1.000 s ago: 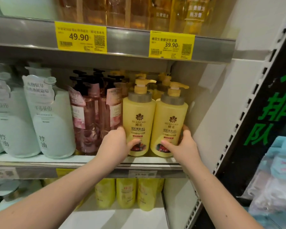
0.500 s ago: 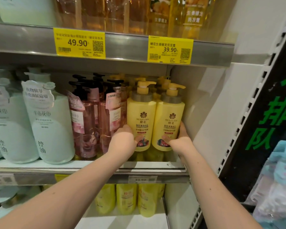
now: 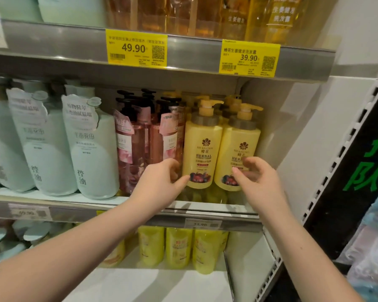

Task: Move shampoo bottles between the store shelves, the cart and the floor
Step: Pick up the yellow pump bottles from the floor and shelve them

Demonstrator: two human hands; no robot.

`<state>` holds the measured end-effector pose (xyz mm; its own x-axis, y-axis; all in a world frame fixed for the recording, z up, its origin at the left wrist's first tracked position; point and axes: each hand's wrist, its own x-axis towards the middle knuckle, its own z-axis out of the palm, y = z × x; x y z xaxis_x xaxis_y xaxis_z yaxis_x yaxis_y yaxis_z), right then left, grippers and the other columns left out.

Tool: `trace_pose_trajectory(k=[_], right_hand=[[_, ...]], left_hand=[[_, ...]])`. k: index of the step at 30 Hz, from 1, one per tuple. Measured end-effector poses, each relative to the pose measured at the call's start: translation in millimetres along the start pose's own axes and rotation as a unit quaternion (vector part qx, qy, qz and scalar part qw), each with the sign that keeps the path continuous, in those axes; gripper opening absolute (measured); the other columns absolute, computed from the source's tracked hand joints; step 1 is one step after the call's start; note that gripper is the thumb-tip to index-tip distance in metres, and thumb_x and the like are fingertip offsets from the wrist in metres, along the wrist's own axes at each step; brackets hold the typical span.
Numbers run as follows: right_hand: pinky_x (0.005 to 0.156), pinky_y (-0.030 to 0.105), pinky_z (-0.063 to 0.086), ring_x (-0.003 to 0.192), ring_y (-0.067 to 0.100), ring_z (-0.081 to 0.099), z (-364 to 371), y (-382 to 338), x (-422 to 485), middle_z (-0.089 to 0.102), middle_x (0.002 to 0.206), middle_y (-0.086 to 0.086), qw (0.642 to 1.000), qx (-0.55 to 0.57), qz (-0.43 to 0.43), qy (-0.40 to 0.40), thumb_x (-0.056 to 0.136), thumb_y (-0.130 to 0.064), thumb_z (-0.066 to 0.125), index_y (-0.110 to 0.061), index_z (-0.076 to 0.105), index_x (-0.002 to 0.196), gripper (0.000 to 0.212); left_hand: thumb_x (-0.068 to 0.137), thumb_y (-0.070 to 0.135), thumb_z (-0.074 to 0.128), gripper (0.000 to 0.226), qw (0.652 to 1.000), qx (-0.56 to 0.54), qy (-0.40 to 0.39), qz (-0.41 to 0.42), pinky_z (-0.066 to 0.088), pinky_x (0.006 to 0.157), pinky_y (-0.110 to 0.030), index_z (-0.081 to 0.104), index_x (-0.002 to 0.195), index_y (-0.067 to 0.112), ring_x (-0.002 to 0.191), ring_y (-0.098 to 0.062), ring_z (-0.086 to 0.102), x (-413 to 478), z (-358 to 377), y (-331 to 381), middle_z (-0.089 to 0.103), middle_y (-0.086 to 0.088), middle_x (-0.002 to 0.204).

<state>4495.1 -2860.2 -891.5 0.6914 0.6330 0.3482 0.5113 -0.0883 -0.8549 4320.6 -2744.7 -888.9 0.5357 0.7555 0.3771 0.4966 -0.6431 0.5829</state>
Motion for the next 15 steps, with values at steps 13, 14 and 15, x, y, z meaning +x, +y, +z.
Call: trace_pose_trajectory(k=[13, 14, 15], right_hand=[[0.071, 0.04, 0.056, 0.072, 0.023, 0.064, 110, -23, -90, 0.068, 0.08, 0.001, 0.95, 0.06, -0.082, -0.296, 0.08, -0.009, 0.073, -0.026, 0.065, 0.084, 0.019], [0.069, 0.035, 0.054, 0.071, 0.019, 0.061, 123, -19, -100, 0.067, 0.079, -0.002, 0.941, 0.045, -0.089, -0.322, 0.079, -0.01, 0.074, -0.028, 0.065, 0.084, 0.02], [0.069, 0.032, 0.052, 0.071, 0.016, 0.06, 138, -14, -113, 0.067, 0.079, -0.004, 0.933, 0.029, -0.09, -0.348, 0.079, -0.012, 0.075, -0.029, 0.064, 0.083, 0.021]], left_hand=[[0.08, 0.037, 0.071, 0.013, 0.993, 0.023, -0.058, -0.098, 0.044, 0.052, -0.023, 0.065, 0.075, 0.027, 0.048, 0.001, 0.055, -114, -69, -131, 0.063, 0.005, 0.06], [0.081, 0.037, 0.07, 0.014, 0.989, 0.029, -0.083, -0.12, 0.046, 0.05, -0.022, 0.064, 0.076, 0.026, 0.046, -0.002, 0.056, -126, -70, -145, 0.064, 0.002, 0.062], [0.083, 0.037, 0.069, 0.016, 0.983, 0.035, -0.109, -0.145, 0.048, 0.049, -0.022, 0.065, 0.078, 0.023, 0.046, -0.004, 0.059, -139, -71, -159, 0.067, -0.001, 0.064]])
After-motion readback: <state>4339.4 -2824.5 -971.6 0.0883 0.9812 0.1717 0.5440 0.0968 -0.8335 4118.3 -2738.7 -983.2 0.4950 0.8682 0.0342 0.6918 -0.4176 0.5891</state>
